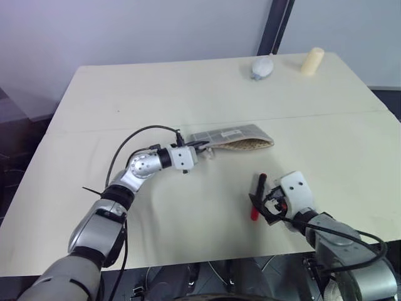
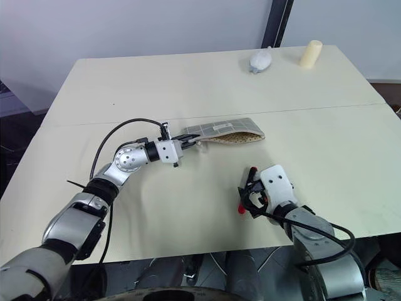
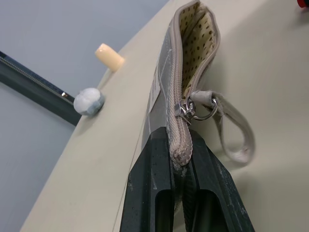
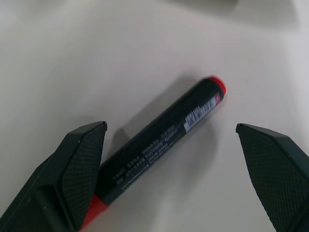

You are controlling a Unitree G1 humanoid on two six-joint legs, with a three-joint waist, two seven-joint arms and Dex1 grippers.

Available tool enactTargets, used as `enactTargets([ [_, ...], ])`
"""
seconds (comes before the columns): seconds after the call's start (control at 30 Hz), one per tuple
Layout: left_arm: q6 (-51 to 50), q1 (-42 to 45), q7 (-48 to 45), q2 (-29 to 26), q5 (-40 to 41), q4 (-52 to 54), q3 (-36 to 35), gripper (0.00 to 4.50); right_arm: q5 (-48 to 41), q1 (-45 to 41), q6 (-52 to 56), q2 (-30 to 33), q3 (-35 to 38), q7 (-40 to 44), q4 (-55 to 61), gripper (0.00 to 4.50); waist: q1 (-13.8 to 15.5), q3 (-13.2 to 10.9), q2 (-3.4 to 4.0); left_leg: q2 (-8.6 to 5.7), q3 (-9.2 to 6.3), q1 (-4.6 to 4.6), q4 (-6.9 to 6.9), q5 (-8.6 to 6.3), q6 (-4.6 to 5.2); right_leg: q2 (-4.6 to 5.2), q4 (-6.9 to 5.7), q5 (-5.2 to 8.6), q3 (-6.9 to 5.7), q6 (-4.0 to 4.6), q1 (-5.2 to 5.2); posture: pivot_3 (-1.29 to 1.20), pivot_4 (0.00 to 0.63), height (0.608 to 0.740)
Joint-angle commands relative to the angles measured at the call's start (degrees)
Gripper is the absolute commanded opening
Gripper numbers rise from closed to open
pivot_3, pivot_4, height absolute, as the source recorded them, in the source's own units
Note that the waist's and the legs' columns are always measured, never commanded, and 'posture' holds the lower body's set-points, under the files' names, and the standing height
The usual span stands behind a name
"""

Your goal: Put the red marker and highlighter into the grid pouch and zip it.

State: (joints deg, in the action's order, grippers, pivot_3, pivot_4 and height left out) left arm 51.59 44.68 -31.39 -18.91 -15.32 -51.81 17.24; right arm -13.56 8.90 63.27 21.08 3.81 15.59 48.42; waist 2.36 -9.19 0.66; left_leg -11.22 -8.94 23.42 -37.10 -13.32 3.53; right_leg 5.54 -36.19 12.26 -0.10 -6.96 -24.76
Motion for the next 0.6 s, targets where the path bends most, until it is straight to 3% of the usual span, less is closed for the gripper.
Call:
enactTargets([
  [0.03,1.3,1.2,0.7,-0.1,-0.1,0.4,-0.2,0.0,-1.3,-0.4,1.8,-0.4,-1.5,-0.2,0.7,4.44,0.0,0.0,0.01,0.0,0.01,0.0,0.0,0.0,0.0,0.0,0.0,0.0,0.0,0.0,-0.01,0.0,0.15,0.739],
  [0.1,1.6,1.2,0.7,-0.3,-0.5,0.4,0.0,0.0,-0.7,-0.7,1.4,-0.4,-2.5,-0.8,-1.0,4.44,-0.1,0.0,0.01,-0.01,0.02,0.0,0.01,-0.01,0.01,0.01,0.03,0.0,0.0,0.0,-0.04,0.0,0.15,0.739],
  [0.2,1.5,0.9,0.7,-0.5,-0.3,0.9,-0.3,0.0,-0.8,-1.4,0.2,-0.5,-2.9,-0.8,-3.4,3.61,-0.1,0.0,-0.03,-0.01,0.03,-0.01,0.0,-0.01,0.01,0.01,0.05,0.0,-0.01,0.0,-0.13,0.0,0.15,0.739],
  [0.37,1.3,0.5,0.7,-0.7,-0.3,1.6,-0.3,0.0,0.0,-3.2,-3.2,3.7,-2.4,1.3,-5.0,0.99,-0.1,0.0,-0.04,0.0,0.02,-0.04,0.0,0.0,0.0,-0.01,0.01,-0.01,-0.01,0.0,-0.12,0.0,0.15,0.739],
  [0.43,1.3,0.3,0.8,-0.7,-0.4,1.6,-0.3,0.0,1.8,-3.6,-8.4,8.9,-3.3,4.2,-6.0,0.29,-0.1,0.0,-0.04,0.0,0.02,-0.04,0.0,0.0,0.01,-0.01,0.02,-0.01,-0.02,0.0,-0.12,0.0,0.15,0.739],
  [0.6,1.1,0.4,0.9,-0.4,-0.6,1.4,-0.1,0.0,1.2,-6.8,-20.4,15.1,-0.7,11.4,-8.3,0.29,-0.1,0.0,-0.05,-0.01,0.04,-0.04,0.0,-0.01,0.01,0.01,0.06,0.0,-0.03,-0.02,0.07,0.0,0.15,0.739],
])
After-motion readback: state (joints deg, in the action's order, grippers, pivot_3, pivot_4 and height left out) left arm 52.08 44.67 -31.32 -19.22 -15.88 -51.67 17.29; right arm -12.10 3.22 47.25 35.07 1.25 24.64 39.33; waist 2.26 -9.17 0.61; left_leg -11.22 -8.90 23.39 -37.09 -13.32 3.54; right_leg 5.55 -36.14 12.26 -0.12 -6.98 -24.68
